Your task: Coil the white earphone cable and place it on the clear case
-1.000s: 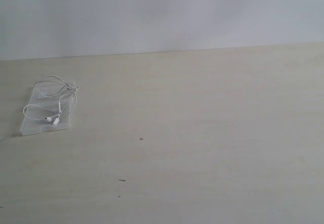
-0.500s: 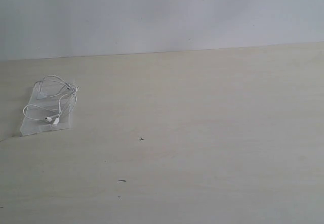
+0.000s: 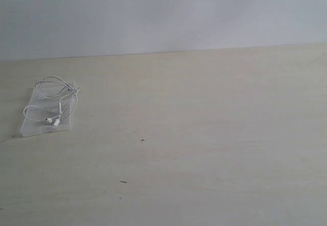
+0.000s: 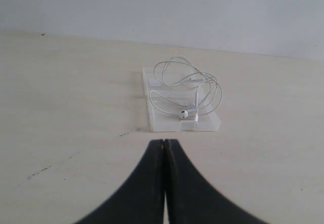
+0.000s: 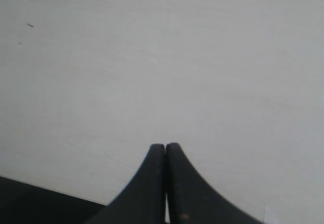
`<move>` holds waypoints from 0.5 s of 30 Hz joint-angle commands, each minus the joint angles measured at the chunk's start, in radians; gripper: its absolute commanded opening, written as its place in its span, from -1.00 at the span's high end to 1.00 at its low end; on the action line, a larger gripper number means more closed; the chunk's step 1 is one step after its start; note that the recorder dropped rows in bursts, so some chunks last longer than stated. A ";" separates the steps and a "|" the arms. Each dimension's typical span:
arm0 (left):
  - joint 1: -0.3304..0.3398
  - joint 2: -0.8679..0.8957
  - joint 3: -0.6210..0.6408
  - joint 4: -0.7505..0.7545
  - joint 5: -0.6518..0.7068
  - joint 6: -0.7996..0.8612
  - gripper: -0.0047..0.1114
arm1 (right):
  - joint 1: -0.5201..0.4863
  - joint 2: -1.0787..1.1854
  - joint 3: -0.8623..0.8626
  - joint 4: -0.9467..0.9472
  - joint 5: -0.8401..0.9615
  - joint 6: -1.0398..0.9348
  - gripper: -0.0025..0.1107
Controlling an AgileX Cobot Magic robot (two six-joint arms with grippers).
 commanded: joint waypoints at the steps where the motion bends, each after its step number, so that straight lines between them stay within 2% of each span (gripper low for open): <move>1: 0.002 -0.004 0.000 -0.006 -0.002 -0.008 0.92 | 0.003 -0.005 0.004 -0.008 0.002 0.000 0.96; 12: 0.002 -0.004 0.000 -0.006 -0.002 -0.008 0.92 | -0.014 -0.013 0.004 -0.047 0.002 -0.042 0.96; 15: 0.002 -0.004 0.000 -0.006 -0.002 -0.008 0.92 | -0.080 -0.013 0.004 -0.079 -0.166 -0.044 0.96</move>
